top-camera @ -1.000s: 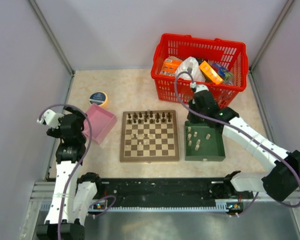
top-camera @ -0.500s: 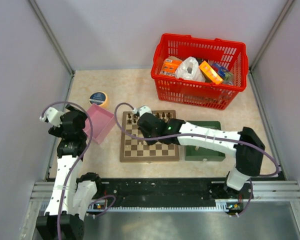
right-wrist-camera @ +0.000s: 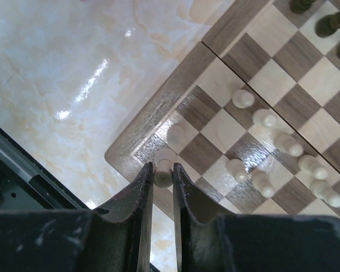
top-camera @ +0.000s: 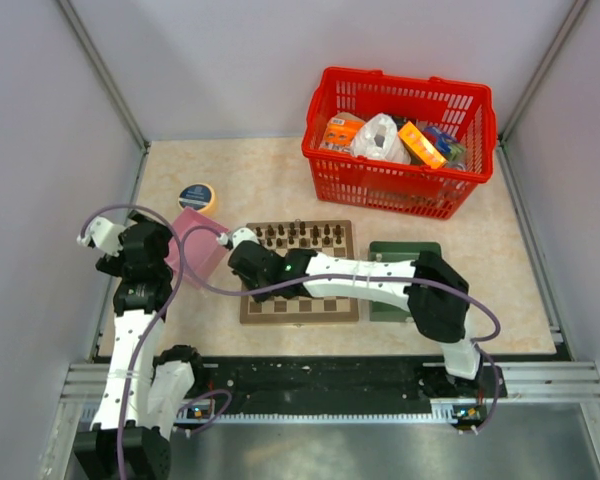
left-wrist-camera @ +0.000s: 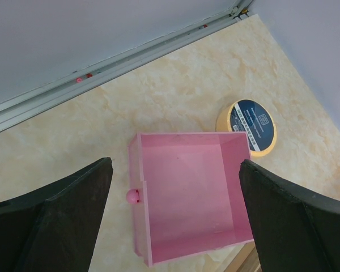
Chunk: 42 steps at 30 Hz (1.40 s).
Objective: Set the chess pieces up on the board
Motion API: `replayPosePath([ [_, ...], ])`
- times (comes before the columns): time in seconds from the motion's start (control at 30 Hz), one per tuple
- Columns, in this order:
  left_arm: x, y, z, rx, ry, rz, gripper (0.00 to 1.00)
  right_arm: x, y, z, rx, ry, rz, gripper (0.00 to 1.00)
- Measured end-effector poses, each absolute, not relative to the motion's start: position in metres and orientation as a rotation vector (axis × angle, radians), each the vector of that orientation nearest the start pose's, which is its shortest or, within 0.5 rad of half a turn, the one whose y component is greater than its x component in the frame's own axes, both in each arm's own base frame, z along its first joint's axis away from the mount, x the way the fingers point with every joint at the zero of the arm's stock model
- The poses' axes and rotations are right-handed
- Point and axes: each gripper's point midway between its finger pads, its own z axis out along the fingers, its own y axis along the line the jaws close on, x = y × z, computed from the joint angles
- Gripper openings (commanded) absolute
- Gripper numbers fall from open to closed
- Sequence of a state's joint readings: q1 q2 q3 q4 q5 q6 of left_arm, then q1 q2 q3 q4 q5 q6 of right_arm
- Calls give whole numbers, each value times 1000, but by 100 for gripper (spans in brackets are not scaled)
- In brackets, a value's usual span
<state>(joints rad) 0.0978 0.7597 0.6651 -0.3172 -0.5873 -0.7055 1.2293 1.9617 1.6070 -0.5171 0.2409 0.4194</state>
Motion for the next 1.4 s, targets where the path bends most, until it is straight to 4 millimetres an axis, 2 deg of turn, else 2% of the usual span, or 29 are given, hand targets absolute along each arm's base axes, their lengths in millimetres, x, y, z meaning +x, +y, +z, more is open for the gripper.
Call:
replayPosePath([
  [0.13, 272, 101, 208, -1074, 1588, 169, 99, 185, 473, 103, -902, 2312, 454, 13],
  [0.47, 271, 102, 209, -1077, 1580, 169, 99, 177, 476, 79, -947, 2351, 432, 14],
  [1.4, 269, 104, 204, -1083, 1586, 178, 99, 174, 478, 67, -973, 2380, 426, 17],
])
